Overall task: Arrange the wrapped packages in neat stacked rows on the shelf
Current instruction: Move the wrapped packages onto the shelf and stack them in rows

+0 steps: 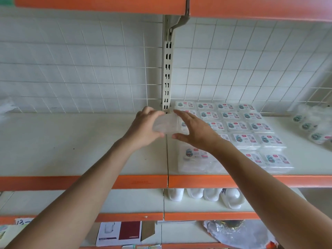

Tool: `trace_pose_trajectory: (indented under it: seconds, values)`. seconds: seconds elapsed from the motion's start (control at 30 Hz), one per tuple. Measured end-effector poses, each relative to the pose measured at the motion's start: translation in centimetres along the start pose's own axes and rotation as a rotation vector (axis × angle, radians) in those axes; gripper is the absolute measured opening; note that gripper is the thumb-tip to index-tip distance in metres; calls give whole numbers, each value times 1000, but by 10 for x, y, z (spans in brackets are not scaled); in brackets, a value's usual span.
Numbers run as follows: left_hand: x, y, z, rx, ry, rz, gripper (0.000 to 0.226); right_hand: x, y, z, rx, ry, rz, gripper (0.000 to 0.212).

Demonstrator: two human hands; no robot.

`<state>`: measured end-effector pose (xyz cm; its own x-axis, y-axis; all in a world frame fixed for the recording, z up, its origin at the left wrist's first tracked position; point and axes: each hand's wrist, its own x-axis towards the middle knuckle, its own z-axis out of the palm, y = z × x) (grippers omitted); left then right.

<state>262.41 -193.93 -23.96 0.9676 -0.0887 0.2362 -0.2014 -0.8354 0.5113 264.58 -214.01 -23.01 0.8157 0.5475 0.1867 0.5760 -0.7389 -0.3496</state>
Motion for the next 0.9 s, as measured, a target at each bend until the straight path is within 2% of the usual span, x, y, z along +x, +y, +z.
trace_pose_trajectory:
  seconds: [0.1, 0.2, 0.3, 0.4, 0.47, 0.53, 0.7, 0.9]
  values:
    - [8, 19, 6, -40, 2, 45, 73, -7, 14, -11, 102, 87, 10, 75]
    - [16, 39, 14, -138, -37, 65, 71, -18, 30, -21, 92, 183, 3, 73]
    - [24, 64, 21, -195, -55, 46, 56, -30, 46, -30, 39, 289, -18, 71]
    - [27, 98, 31, -432, -88, -9, 35, -40, 62, -34, -29, 392, -78, 70]
    - [30, 119, 39, -553, -98, -37, 35, -47, 70, -37, -53, 446, -101, 69]
    - [35, 133, 46, -576, -72, -43, 33, -54, 77, -42, -52, 496, -107, 68]
    - [39, 154, 58, -664, -127, -62, 14, -72, 97, -55, -39, 442, -76, 77]
    - [43, 162, 72, -648, -189, -23, 19, -94, 122, -61, -26, 407, 21, 74]
